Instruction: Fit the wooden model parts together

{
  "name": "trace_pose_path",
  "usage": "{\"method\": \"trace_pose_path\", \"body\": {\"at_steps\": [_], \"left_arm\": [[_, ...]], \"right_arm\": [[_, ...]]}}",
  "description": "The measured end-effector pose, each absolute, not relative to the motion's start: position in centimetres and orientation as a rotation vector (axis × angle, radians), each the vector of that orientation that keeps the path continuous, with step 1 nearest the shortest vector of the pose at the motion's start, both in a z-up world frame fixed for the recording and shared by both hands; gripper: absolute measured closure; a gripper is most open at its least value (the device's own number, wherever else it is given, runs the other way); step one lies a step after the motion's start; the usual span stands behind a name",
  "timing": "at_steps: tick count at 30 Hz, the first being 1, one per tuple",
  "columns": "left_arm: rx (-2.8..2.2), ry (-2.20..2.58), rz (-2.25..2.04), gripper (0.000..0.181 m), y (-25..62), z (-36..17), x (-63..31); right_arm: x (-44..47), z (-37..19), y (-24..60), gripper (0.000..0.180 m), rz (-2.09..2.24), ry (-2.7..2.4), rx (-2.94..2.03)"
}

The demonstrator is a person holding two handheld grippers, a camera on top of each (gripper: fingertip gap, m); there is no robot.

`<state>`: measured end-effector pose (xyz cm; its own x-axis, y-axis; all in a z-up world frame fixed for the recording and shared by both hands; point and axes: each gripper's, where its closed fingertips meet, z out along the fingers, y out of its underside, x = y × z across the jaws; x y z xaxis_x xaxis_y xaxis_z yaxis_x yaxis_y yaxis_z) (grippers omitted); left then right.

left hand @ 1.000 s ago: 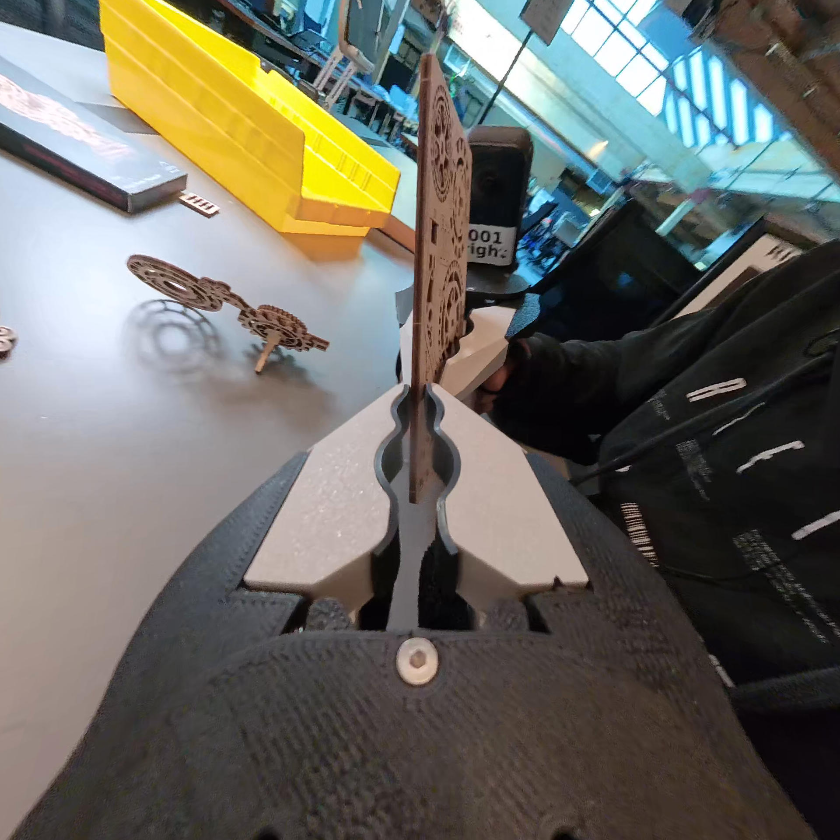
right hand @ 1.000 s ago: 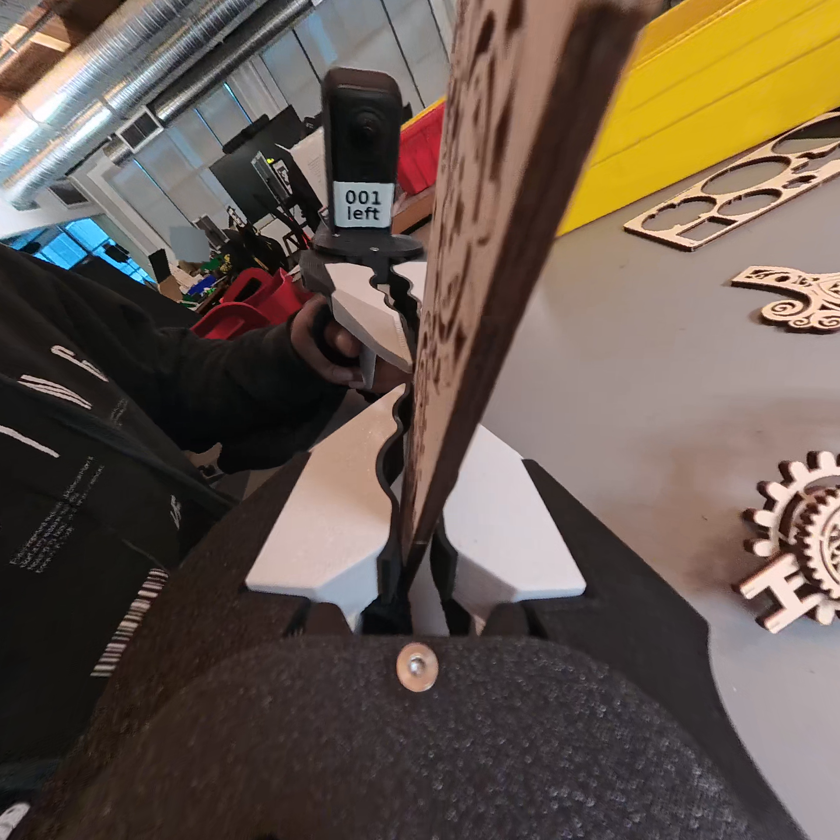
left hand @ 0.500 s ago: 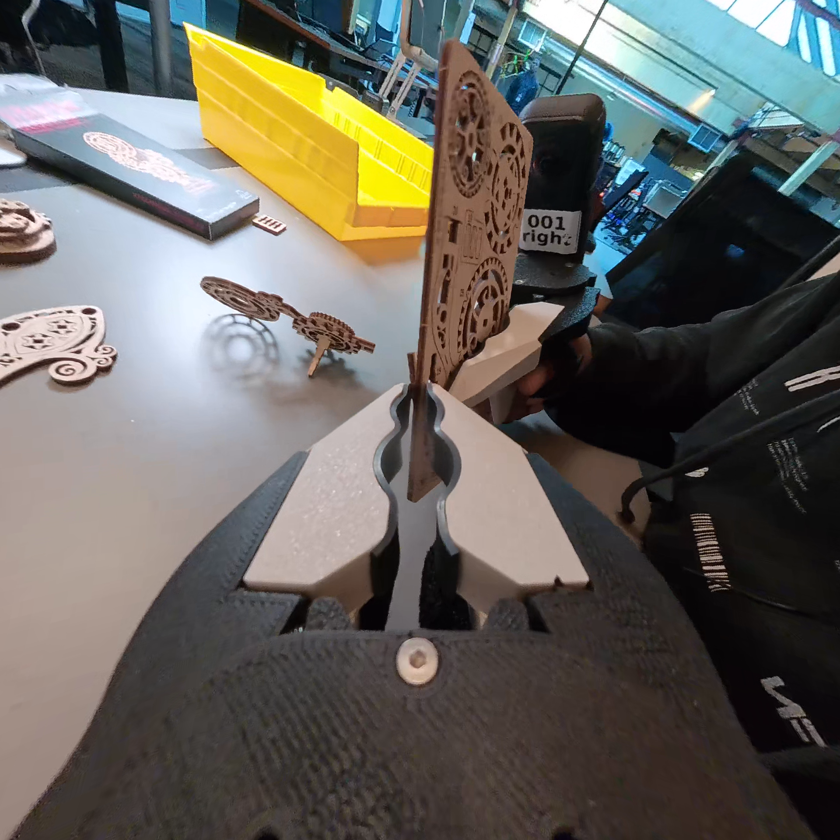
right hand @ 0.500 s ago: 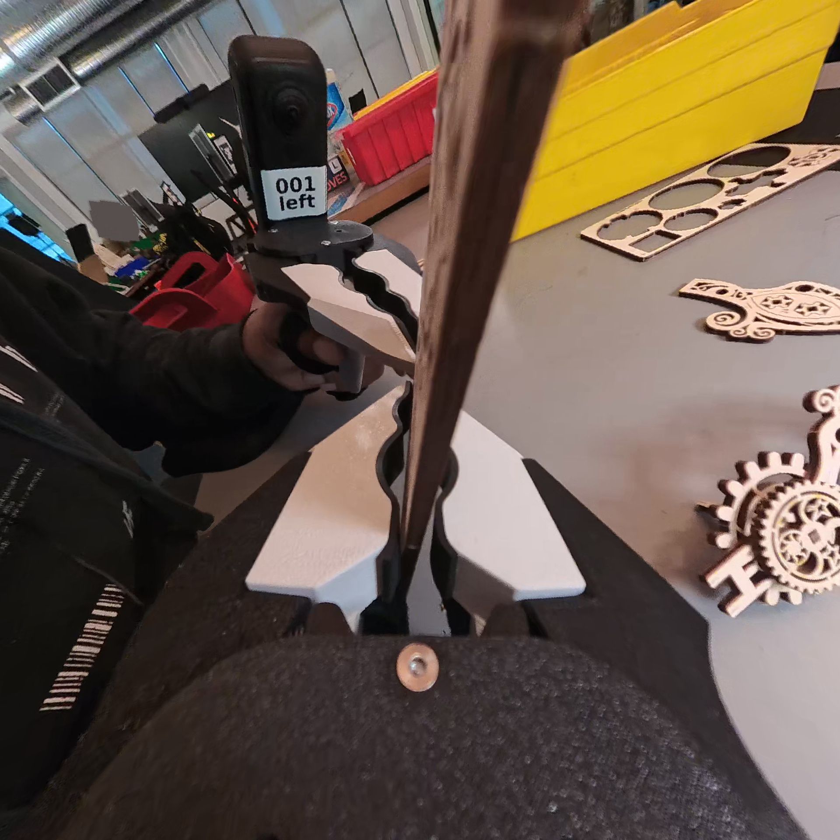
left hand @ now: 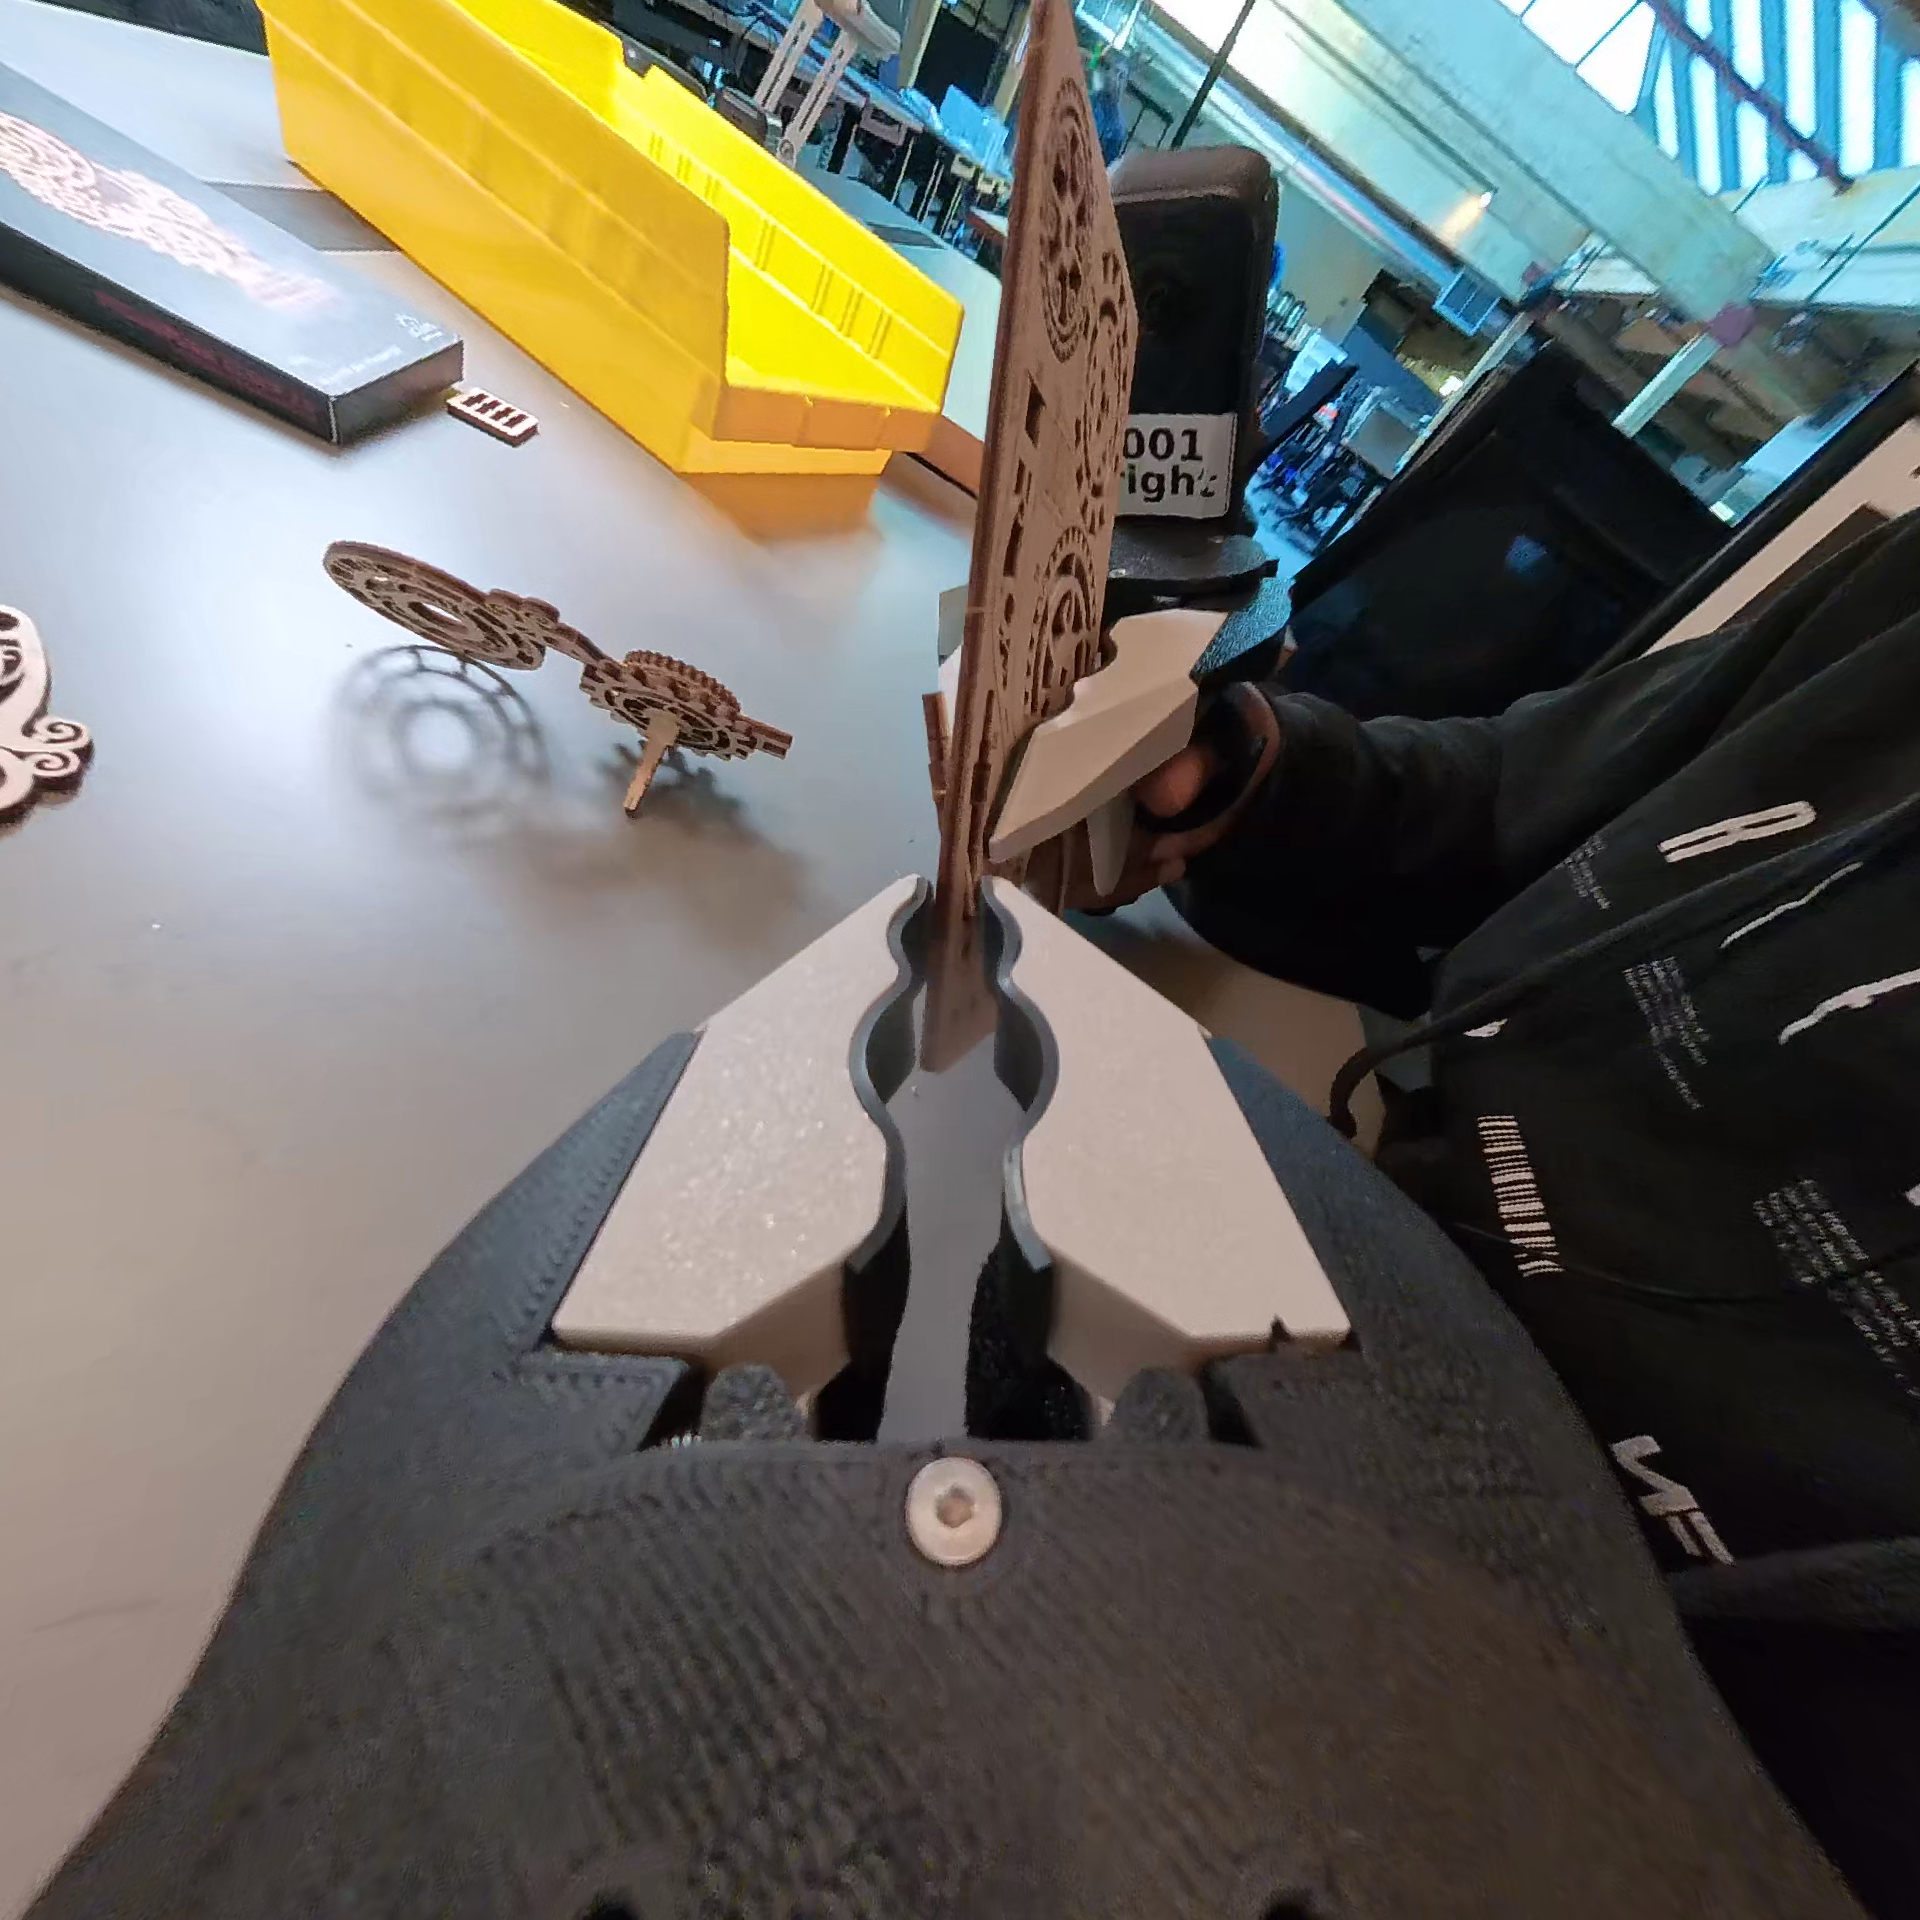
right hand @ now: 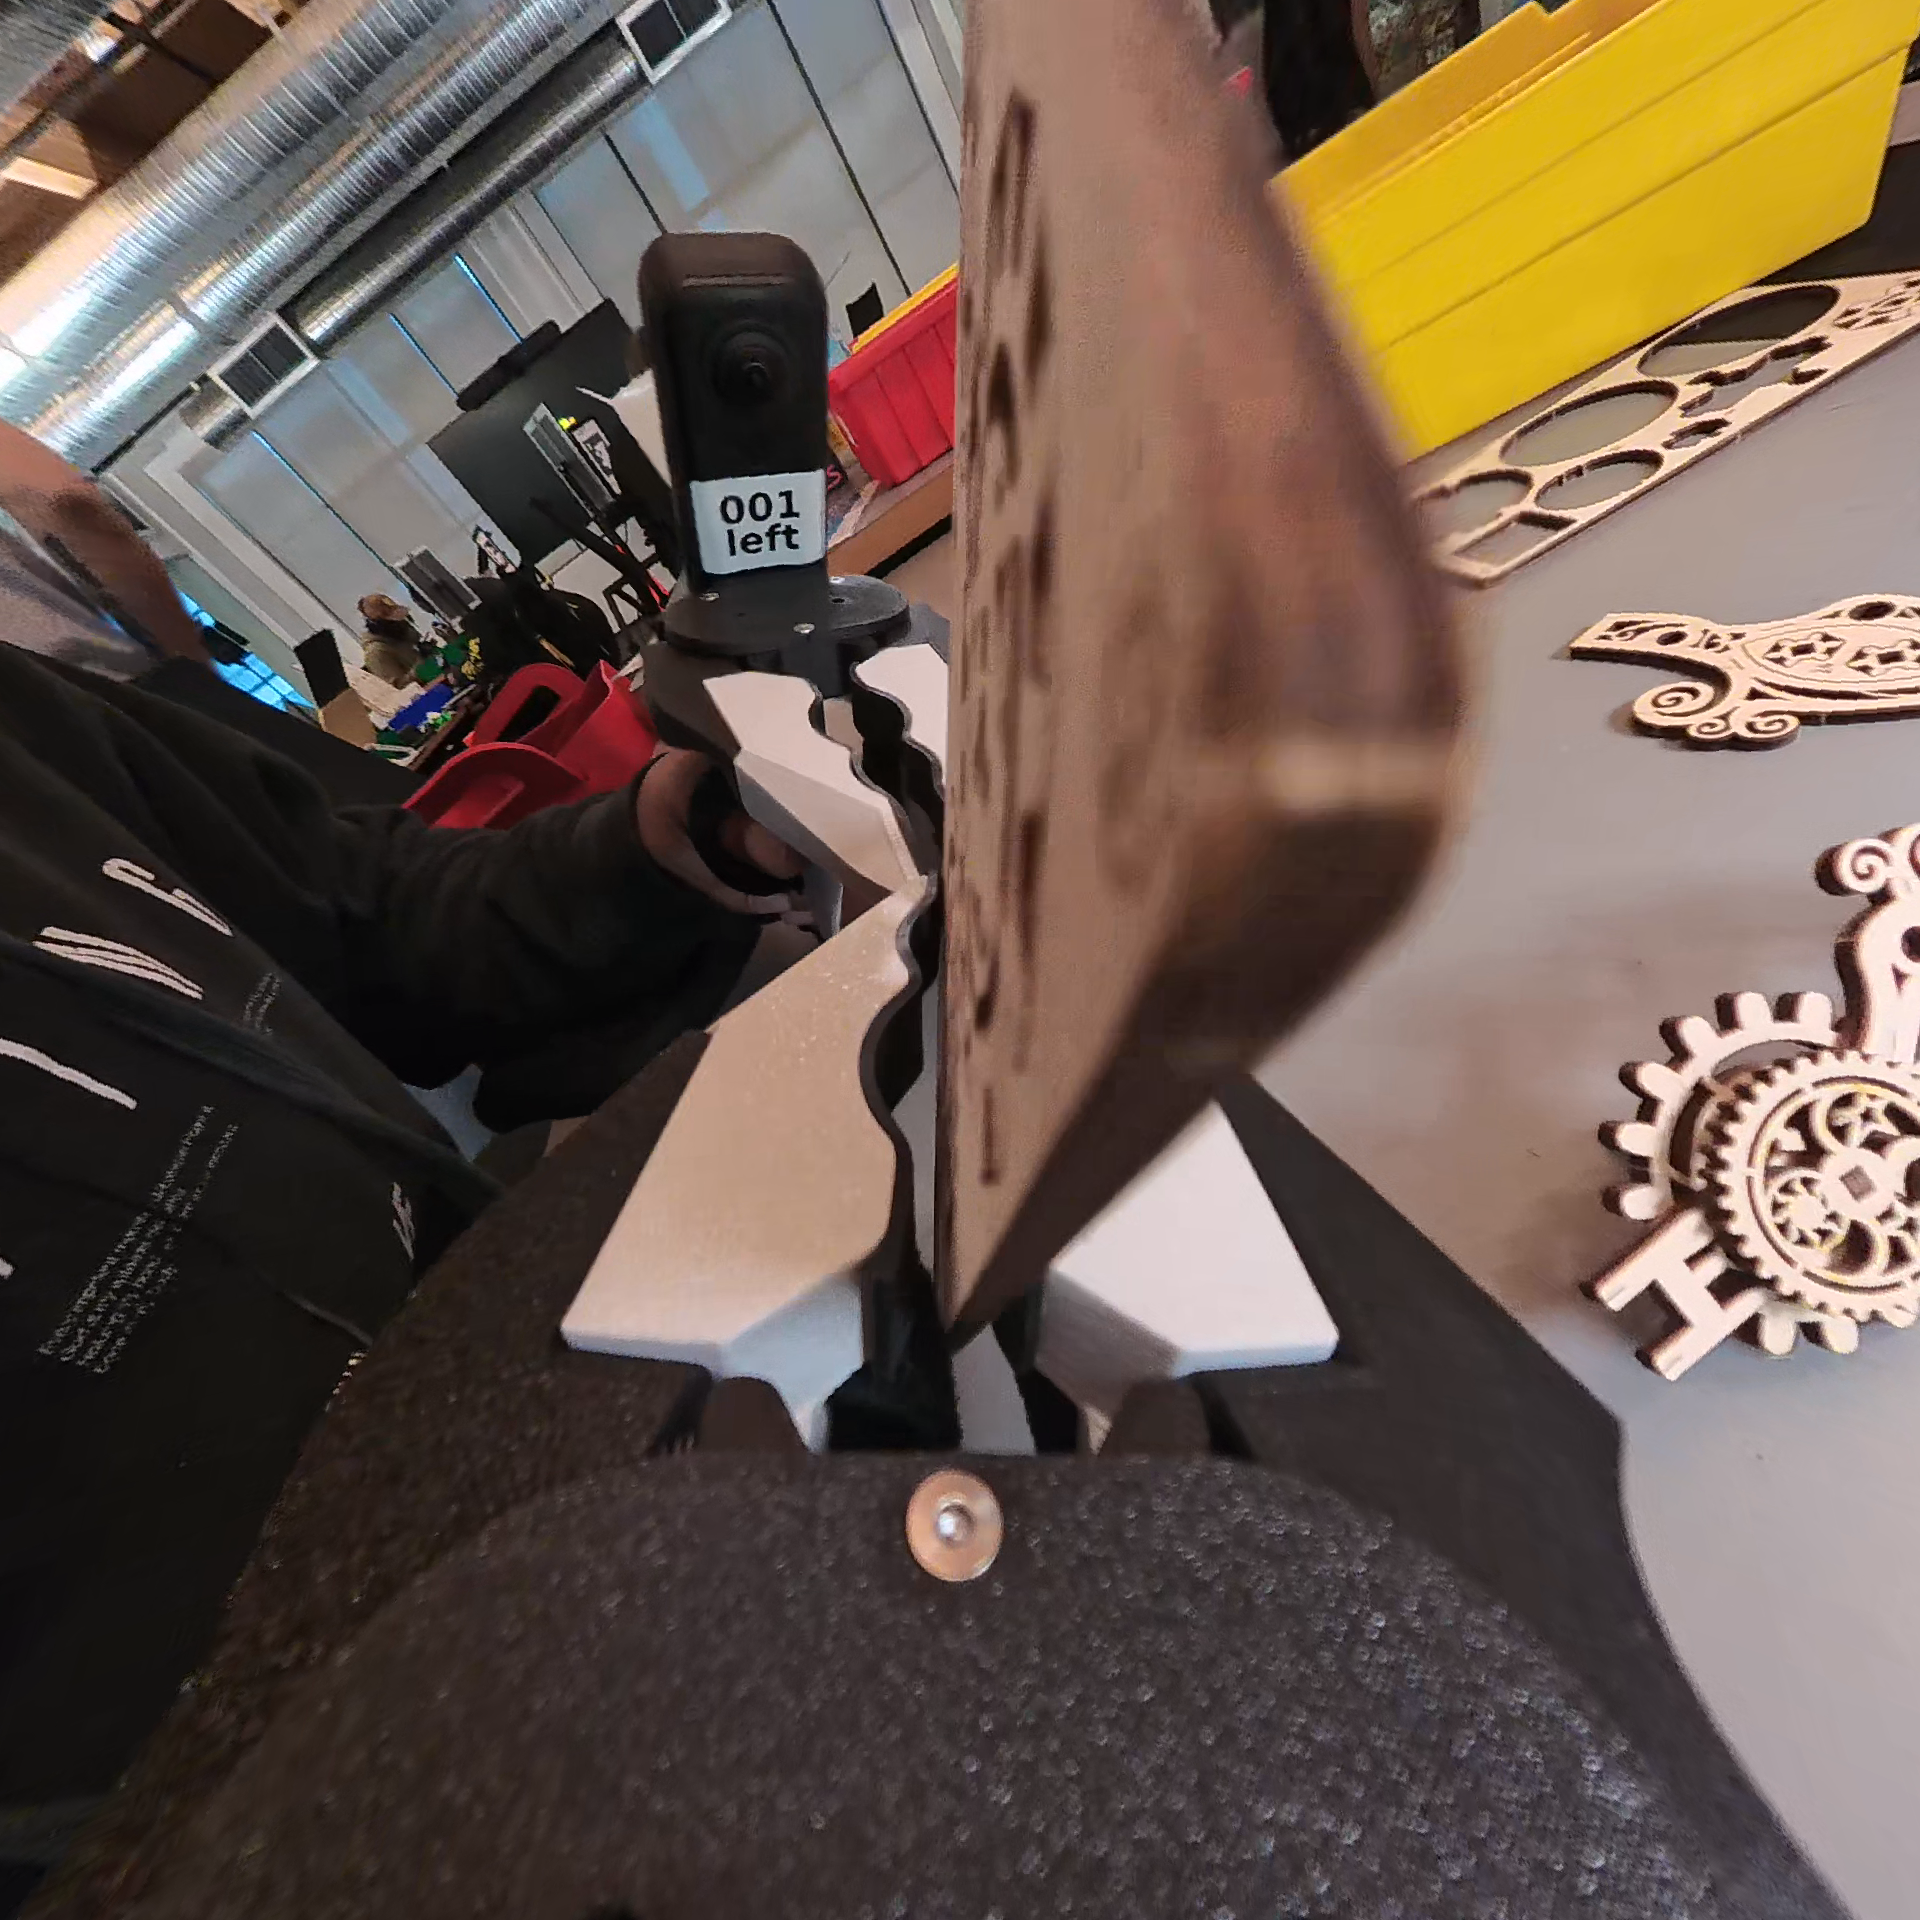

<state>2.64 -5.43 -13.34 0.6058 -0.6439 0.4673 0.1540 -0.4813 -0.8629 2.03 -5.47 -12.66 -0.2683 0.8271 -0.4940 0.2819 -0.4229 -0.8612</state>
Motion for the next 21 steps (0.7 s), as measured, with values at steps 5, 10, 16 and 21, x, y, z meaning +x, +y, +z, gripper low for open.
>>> {"method": "trace_pose_path", "body": {"at_steps": [5, 10, 16, 21], "left_arm": [[-1.772, 0.38, -1.091, 0.172, -5.7, -12.2, 2.5], [-1.593, 0.345, -1.243, 0.168, -6.3, -9.1, 1.8], [-1.535, 0.378, -1.496, 0.168, -7.7, -8.4, 3.4], [-1.619, 0.495, -1.509, 0.168, -9.0, -9.4, 4.6]], "right_arm": [[2.1, -12.7, -5.8, 0.179, 1.769, -1.374, -1.552], [3.1, -10.8, -7.4, 0.179, 1.785, -1.468, -1.271], [3.9, -10.7, -9.9, 0.179, 1.658, -1.63, -0.979], [4.0, -11.6, -10.4, 0.179, 1.462, -1.714, -0.871]]}}
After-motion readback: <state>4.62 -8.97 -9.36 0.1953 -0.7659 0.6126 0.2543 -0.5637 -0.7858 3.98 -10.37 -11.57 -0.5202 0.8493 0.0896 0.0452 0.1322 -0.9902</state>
